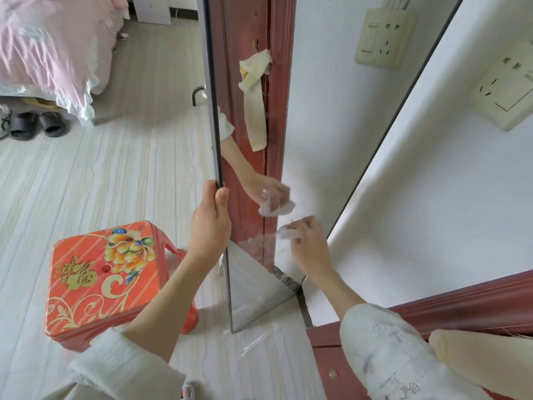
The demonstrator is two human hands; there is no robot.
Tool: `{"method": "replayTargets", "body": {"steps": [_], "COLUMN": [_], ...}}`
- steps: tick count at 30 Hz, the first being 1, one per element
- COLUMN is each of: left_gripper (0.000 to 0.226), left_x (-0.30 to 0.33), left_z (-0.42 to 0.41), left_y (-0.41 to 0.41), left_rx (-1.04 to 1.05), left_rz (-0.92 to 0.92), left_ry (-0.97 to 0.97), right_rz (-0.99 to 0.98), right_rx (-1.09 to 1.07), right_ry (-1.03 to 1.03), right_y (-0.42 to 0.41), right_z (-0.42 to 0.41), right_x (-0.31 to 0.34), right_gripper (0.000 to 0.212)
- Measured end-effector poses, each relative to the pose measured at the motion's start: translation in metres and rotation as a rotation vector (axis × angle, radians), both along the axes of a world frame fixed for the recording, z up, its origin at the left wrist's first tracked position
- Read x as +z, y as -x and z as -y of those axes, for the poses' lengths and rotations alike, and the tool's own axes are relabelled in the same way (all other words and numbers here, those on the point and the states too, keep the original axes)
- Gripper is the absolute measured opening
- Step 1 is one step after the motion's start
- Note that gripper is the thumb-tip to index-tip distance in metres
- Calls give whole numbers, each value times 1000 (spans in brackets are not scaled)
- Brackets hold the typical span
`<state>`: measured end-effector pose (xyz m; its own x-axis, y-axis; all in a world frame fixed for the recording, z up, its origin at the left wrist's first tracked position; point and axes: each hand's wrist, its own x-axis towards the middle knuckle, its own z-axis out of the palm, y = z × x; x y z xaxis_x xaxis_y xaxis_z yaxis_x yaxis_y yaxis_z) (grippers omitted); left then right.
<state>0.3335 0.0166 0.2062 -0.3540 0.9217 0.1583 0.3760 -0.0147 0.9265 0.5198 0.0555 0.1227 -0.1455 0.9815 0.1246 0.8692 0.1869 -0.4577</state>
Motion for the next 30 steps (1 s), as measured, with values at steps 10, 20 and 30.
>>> {"method": "replayTargets", "body": {"steps": [10,20,30], "left_gripper": [23,28,28], "left_x": [-4,-6,-3], "left_z": [-2,-3,-3], "left_y": [-3,-1,-4], "left_rx": [18,9,37], "left_rz": [64,33,47], "left_ry": [-46,-42,-46], "right_rz": [-346,79,-353], "right_rx": [-263,32,-400], "right_ry": [-626,215,-498], "right_y": [14,-22,-28], "right_z": [-65,-33,-96], "right_x": [75,-38,75], "right_gripper": [27,38,34]}}
